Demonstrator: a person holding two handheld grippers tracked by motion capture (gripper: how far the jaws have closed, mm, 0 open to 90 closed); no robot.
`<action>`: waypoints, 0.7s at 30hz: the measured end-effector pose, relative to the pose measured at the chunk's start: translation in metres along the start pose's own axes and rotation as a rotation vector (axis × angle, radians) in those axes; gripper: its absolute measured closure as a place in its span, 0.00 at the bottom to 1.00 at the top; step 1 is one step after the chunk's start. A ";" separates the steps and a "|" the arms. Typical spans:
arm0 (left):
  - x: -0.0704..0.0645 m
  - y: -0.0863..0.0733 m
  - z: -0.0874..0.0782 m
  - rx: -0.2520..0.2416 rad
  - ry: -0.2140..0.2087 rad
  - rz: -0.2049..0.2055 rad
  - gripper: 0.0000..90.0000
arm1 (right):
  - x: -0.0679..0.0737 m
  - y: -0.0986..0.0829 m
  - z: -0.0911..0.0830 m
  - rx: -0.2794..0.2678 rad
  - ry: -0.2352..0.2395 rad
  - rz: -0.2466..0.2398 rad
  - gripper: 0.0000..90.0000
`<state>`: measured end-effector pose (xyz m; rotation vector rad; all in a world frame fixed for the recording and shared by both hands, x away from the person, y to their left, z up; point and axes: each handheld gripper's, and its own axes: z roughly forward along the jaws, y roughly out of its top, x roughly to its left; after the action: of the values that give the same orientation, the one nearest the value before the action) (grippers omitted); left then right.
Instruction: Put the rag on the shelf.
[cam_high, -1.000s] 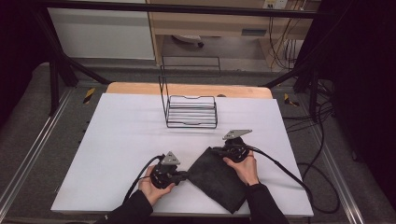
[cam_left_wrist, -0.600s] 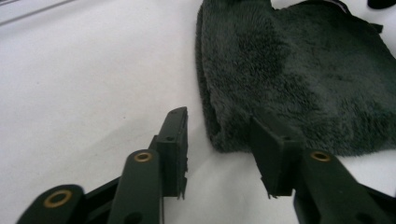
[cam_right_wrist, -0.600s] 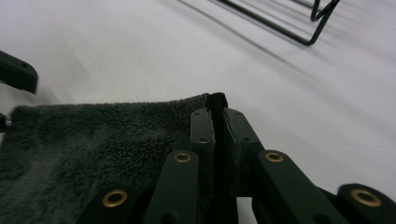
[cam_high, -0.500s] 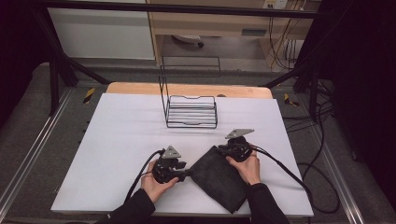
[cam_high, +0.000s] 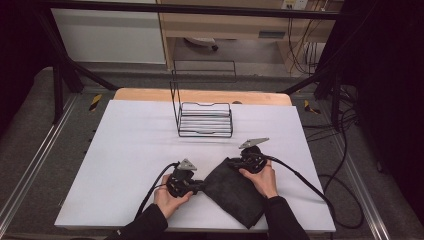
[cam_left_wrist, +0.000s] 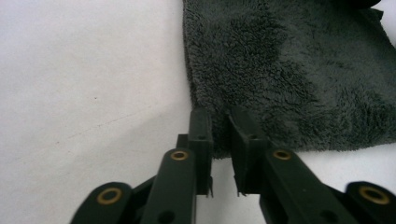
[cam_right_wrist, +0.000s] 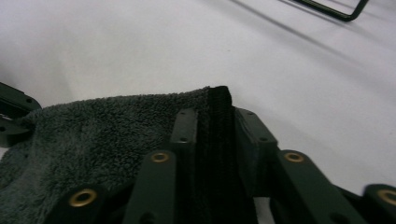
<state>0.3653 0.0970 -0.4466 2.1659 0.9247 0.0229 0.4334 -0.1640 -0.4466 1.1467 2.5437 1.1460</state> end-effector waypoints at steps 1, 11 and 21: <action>-0.001 0.001 0.000 0.004 0.005 0.008 0.92 | 0.001 0.000 -0.001 -0.001 0.002 0.003 0.87; 0.003 0.028 -0.023 0.005 0.063 0.090 0.94 | 0.004 0.010 -0.010 -0.086 -0.038 0.009 0.92; 0.041 0.057 -0.016 -0.011 0.164 0.055 0.94 | -0.008 0.025 0.007 -0.162 -0.146 0.092 0.92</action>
<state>0.4258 0.1074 -0.4088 2.2037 0.9538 0.2344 0.4564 -0.1543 -0.4357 1.2669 2.2671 1.2152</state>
